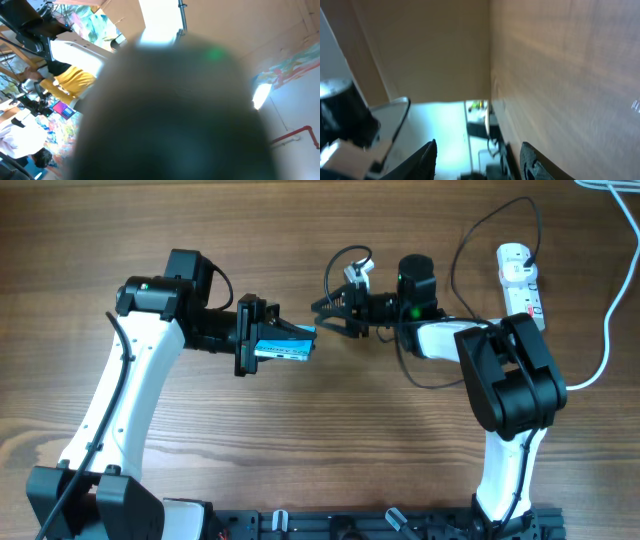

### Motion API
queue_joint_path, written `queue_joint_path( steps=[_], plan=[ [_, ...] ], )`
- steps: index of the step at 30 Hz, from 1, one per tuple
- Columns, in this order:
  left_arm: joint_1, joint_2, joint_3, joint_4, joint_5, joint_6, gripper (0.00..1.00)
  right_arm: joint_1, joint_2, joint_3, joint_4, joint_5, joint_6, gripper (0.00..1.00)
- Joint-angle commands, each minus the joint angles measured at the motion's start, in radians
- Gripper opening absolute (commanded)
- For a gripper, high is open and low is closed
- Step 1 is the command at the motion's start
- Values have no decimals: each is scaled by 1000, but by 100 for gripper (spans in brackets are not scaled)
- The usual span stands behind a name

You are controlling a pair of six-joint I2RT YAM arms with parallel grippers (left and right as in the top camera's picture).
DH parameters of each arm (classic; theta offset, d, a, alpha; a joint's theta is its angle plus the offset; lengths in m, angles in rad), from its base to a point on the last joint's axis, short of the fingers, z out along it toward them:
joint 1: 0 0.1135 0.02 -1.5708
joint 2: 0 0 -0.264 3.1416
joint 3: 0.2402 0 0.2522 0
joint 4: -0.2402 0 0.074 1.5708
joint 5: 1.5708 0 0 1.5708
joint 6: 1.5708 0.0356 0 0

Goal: Plug charger to phone and switch on socket

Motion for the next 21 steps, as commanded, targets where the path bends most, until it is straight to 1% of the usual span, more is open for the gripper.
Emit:
queue_joint_path(
  steps=[1,2,3,4,7,8,9,10,12,13,15,17,19,21],
  plan=[
    [-4,-25,16,-1,26,-7,4,-41,14,92,-37,158,52,55],
    [-4,-25,16,-1,17,-10,4,-52,14,112,-51,198,47,56],
    [-4,-25,16,0,6,-10,4,-60,14,122,-56,260,-16,59],
    [-4,-25,16,0,-4,-10,4,-60,14,122,-91,311,-84,60],
    [-4,-25,16,0,-47,-10,4,-53,14,122,-381,511,-409,62],
    [-4,-25,16,0,-61,-11,4,-51,14,122,-486,604,-511,64],
    [-4,-25,16,3,-84,-39,4,-51,14,122,-552,663,-608,66],
    [-4,-25,16,17,-96,-64,4,-52,11,134,-584,660,-663,66],
    [-4,-25,16,80,-130,-128,4,-53,-10,195,-689,666,-728,66],
    [-4,-25,16,101,-161,-162,4,-53,-32,251,-779,689,-773,66],
    [-9,-25,16,93,-187,-214,4,-53,-82,398,-1026,809,-882,66],
    [-35,-27,16,55,-187,-246,4,-53,-136,580,-1335,954,-1038,67],
    [-63,-27,16,52,-188,-235,4,-53,-176,658,-1493,1014,-1107,71],
    [-109,-29,16,51,-188,-233,4,-53,-240,666,-1640,1077,-1127,73]
  ],
)
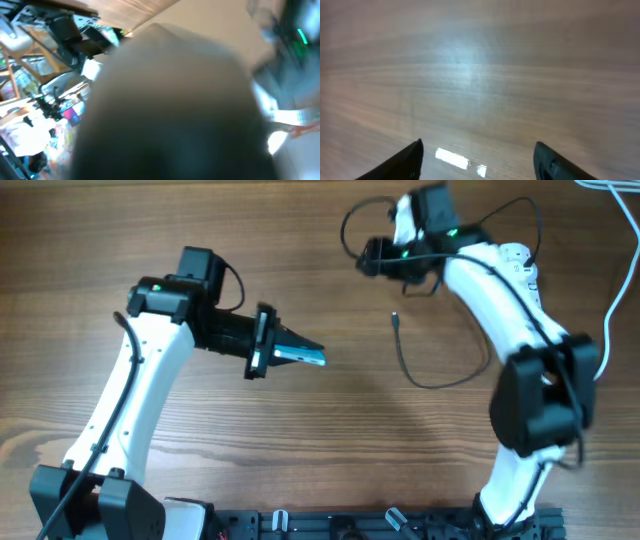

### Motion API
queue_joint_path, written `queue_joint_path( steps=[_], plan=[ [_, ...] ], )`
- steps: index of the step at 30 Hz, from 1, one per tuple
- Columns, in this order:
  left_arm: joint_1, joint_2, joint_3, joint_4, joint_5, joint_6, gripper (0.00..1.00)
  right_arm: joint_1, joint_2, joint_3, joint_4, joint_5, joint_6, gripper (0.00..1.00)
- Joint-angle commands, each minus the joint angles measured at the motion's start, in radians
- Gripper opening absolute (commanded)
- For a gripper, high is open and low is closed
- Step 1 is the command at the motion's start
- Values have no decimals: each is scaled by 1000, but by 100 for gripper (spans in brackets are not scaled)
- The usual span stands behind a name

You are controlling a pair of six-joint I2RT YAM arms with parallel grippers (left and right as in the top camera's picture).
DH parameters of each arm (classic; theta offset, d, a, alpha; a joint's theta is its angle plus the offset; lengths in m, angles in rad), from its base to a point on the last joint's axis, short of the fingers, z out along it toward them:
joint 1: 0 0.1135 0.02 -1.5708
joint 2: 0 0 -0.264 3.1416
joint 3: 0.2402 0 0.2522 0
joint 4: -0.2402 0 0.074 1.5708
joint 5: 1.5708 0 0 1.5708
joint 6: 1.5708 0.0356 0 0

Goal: Plug charger to phone and switch on socket

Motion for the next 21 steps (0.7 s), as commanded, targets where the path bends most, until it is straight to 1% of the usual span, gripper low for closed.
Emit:
queue_joint_path(
  steps=[1,4,6,8,11,13,18,19,20,21],
  plan=[
    [-64,-28,16,-3,16,-21,4,2,-77,23,-150,141,-106,73],
    [-113,-32,16,-3,-8,-21,4,2,-77,1,-291,195,-101,76],
    [-142,-33,16,-21,-25,-21,4,2,-76,-44,-329,200,-101,76],
    [-182,-33,16,-33,-27,-21,4,2,-76,-100,-319,200,-101,76],
    [-217,-33,16,-51,-70,-22,4,2,-75,-160,-306,200,-100,76],
    [-247,-33,16,-85,-77,-22,4,2,-75,-193,-295,200,-100,77],
    [-303,-33,16,-113,-91,-36,4,2,-75,-246,-279,199,-101,77],
    [-302,-33,16,-96,-154,-86,4,2,-75,-255,-268,199,-98,76],
    [-293,-31,16,-47,-249,-153,4,2,-75,-272,-243,200,-76,73],
    [-287,-30,16,-14,-301,-184,4,2,-75,-290,-219,199,-63,71]
  ],
)
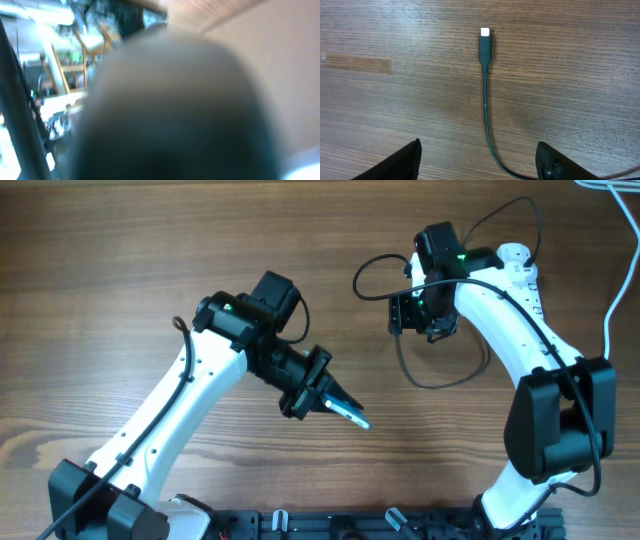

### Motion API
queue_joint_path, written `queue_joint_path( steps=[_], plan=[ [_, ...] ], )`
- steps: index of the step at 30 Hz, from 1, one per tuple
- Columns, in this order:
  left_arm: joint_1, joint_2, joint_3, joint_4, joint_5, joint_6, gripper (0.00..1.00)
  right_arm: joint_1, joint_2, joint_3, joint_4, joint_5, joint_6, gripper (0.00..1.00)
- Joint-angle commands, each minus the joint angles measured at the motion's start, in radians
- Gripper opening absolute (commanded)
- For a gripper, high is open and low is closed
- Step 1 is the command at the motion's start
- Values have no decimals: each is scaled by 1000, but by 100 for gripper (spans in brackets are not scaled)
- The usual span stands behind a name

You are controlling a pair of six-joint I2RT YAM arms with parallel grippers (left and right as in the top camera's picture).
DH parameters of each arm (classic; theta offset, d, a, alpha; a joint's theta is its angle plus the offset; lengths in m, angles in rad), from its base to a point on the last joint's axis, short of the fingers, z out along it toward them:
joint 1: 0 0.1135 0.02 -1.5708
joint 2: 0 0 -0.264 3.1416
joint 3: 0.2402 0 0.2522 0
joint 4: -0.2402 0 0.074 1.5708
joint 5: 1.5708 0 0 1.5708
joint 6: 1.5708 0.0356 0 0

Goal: Plug charger to phone and switch on socket

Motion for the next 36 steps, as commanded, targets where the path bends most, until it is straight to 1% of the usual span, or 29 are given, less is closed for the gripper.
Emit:
queue_joint_path(
  steps=[1,4,6,9,11,12,13,15,16,17,18,20,21,22,23,25,27,28,29,30,31,32,33,35,36],
  plan=[
    [42,-13,15,146,-208,-159,4,2,24,-76,100,18,35,66],
    [90,-3,15,209,-225,-148,4,2,26,-112,180,18,35,64],
    [125,6,15,215,-238,-147,4,2,27,-118,202,18,33,64],
    [176,22,15,256,-249,-123,4,2,27,-118,224,40,36,58],
    [190,33,15,259,-335,-122,4,2,27,-118,238,44,35,57],
    [192,41,15,259,-431,-122,4,2,27,-117,240,43,36,58],
    [194,45,15,259,-480,-122,4,2,27,-117,240,43,35,58],
    [198,47,15,260,-515,-122,4,2,27,-117,239,43,35,59],
    [198,47,15,268,-510,-126,4,2,27,-117,245,43,35,59],
    [198,47,15,294,-499,-125,4,2,27,-117,248,43,35,64],
    [198,48,15,314,-499,-125,4,1,27,-117,249,44,34,65],
    [198,58,15,362,-499,-121,4,1,27,-117,245,44,32,63],
    [198,68,15,371,-499,-121,4,1,27,-117,241,44,32,67],
    [198,78,15,373,-495,-121,4,1,27,-117,238,43,32,93],
    [198,95,15,374,-481,-121,4,2,27,-117,235,43,32,100],
    [198,148,15,426,-407,-70,4,2,27,-118,229,43,31,100],
    [198,192,15,435,-379,-69,4,2,27,-118,223,44,27,100],
    [199,215,15,436,-338,-62,4,2,27,-118,224,44,27,99],
    [206,236,15,450,-280,-39,4,2,27,-118,228,44,28,96],
    [222,257,15,480,-199,-8,4,2,27,-118,232,44,28,94],
    [237,271,15,491,-149,13,4,2,27,-118,232,44,28,93],
    [253,282,15,502,-122,43,4,2,28,-118,231,44,28,94],
    [272,292,15,519,-127,92,4,2,28,-118,231,44,28,94],
    [315,297,15,569,-128,178,4,2,31,-118,235,40,25,100],
    [327,297,15,571,-128,195,4,2,33,-118,238,24,25,100]
  ],
)
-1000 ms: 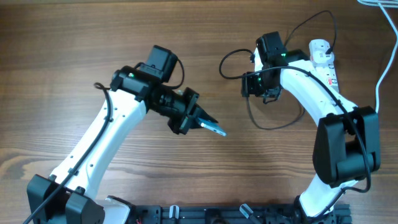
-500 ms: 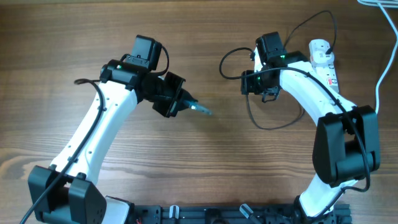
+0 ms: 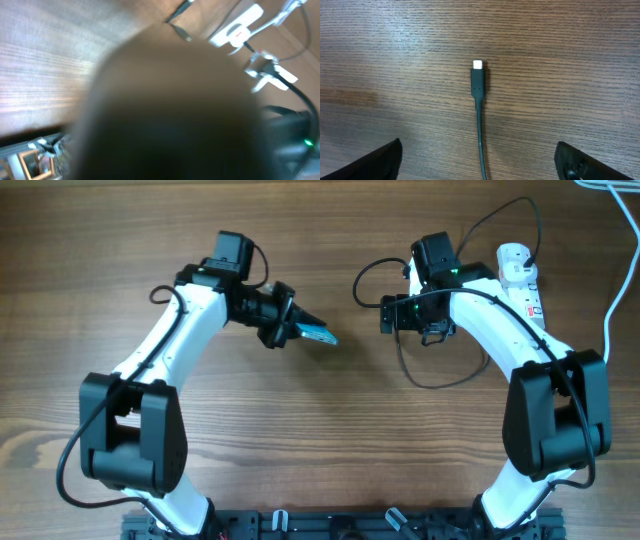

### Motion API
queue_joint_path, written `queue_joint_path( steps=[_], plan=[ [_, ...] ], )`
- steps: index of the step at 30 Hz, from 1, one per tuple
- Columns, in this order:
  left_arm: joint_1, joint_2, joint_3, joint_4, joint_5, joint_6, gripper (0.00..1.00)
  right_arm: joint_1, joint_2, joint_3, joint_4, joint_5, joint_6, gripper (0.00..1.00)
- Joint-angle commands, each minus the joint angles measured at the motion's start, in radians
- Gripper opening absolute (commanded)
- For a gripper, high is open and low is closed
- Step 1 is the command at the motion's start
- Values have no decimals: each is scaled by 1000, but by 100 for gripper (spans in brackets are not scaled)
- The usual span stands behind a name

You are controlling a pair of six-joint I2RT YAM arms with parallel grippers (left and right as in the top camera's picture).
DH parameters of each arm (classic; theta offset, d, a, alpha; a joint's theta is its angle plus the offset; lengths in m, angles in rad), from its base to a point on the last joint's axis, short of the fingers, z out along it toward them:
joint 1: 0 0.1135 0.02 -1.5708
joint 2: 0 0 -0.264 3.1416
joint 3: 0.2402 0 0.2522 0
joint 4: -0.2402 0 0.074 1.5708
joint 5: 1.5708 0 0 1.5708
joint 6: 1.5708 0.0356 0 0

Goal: Plug charger to phone and switch on socket

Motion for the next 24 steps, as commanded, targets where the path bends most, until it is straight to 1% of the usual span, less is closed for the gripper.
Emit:
queue_joint_path(
  steps=[1,2,3,5,6,7,10,15,17,19,21,24],
  plan=[
    [57,6,14,26,71,141,4,2,21,-2,13,-20,-7,100],
    [76,6,14,24,55,212,4,2,26,-2,21,-14,-7,100],
    [90,6,14,7,11,238,4,2,29,-2,28,6,-7,95],
    [111,7,14,-42,-47,241,4,2,31,-2,38,42,-7,72],
    [118,7,14,-46,-57,263,4,2,31,-2,42,48,-7,63],
    [123,7,14,-47,-57,286,4,2,31,-2,41,47,-6,57],
    [124,8,14,-47,-60,312,4,2,31,-2,10,47,-6,56],
    [121,7,14,-64,-53,312,4,2,31,-18,-41,43,4,55],
    [121,8,14,-80,-52,313,4,2,31,-76,8,43,4,55],
    [121,8,14,-89,-30,312,4,2,31,-149,118,43,4,55],
    [121,7,14,-89,1,312,4,2,31,-186,185,43,4,54],
    [114,8,14,-103,0,338,4,2,31,-231,330,40,4,52]
  ],
)
